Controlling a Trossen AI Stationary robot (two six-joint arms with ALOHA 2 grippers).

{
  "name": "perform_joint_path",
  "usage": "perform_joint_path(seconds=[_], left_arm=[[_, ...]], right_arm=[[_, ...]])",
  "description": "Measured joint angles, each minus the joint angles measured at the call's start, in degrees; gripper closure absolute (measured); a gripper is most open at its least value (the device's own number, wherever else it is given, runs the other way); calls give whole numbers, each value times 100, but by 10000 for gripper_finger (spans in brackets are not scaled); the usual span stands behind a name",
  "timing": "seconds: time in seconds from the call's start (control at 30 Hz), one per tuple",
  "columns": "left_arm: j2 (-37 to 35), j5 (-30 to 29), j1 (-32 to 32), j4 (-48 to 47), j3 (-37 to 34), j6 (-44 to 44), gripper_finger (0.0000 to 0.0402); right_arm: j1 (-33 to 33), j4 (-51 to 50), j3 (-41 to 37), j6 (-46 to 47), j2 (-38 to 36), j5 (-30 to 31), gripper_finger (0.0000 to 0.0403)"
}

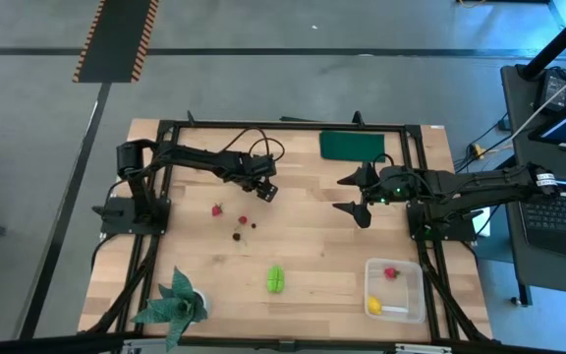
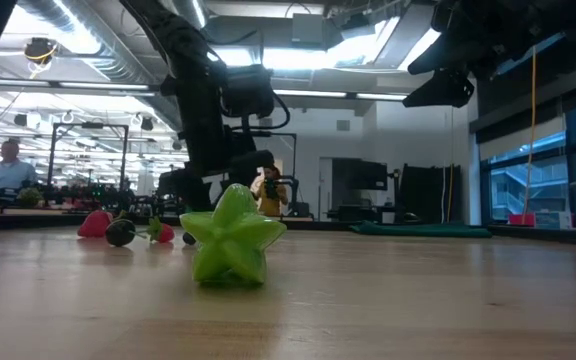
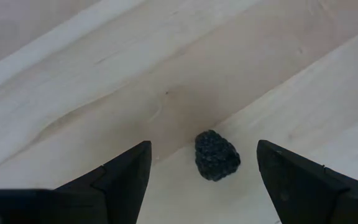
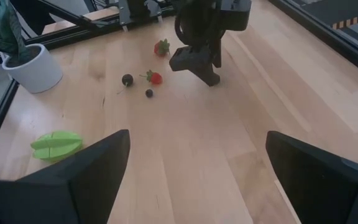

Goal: Pick and placing Produce into tupperware
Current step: Put the blackberry into the transparent bin

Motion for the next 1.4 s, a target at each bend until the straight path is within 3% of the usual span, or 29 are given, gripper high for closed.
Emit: perform_joint_path(seconds=[0.33, 1.4], left_arm=[[86, 237, -7, -67, 0, -20, 160], [341, 30, 46, -6, 73, -291, 224]], right_arm=[[0, 0, 0, -19, 0, 0, 26], [-2, -2, 0, -28, -2, 2, 26]])
